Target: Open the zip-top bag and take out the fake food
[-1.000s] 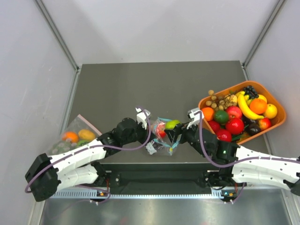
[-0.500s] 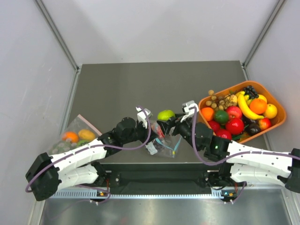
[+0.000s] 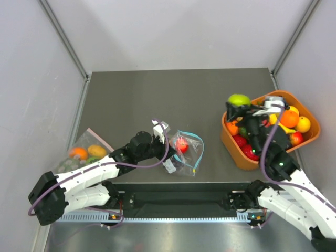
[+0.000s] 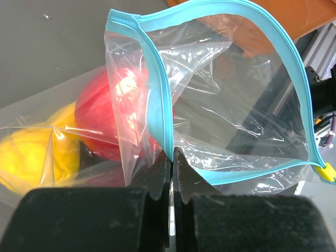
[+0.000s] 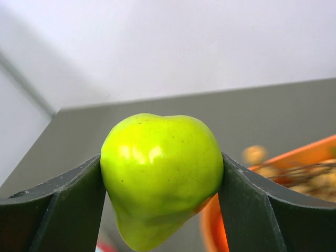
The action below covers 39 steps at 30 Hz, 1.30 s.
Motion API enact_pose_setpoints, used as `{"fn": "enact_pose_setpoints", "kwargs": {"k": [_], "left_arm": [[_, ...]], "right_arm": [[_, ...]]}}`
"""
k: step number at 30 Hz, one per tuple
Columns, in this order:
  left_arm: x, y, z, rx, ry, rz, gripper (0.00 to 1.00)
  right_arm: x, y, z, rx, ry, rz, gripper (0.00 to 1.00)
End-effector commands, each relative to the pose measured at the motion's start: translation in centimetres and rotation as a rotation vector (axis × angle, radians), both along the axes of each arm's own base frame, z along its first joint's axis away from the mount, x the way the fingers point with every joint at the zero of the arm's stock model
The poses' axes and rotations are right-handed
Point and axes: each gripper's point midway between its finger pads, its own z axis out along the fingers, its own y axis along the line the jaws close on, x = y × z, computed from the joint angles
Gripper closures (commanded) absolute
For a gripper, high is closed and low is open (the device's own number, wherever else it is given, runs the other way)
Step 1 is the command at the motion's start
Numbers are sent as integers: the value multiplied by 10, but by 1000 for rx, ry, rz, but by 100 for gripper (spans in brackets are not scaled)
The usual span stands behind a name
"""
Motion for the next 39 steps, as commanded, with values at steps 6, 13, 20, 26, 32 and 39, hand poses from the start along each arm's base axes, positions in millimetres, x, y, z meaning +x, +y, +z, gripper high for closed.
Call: {"fn": "enact_pose_setpoints", "kwargs": {"k": [6, 13, 20, 26, 32, 39], "left_arm": [[7, -6, 25, -54, -66, -4, 100], [3, -3, 26, -60, -69, -12, 100], [1, 12, 29, -46, -95, 25, 100], [1, 15, 29, -44, -99, 40, 100], [1, 11, 26, -36, -83, 28, 100], [1, 12, 26, -35, -84, 27, 100]], "right_arm": [[-25, -129, 37, -99, -24, -429, 46], [-10, -172, 22, -178, 85, -587, 46], [34, -211, -15, -93, 198, -518, 46], [60, -217, -43, -41, 277, -434, 43], [72, -212, -73, -17, 360, -383, 22], [66, -219, -80, -24, 385, -430, 5]]}}
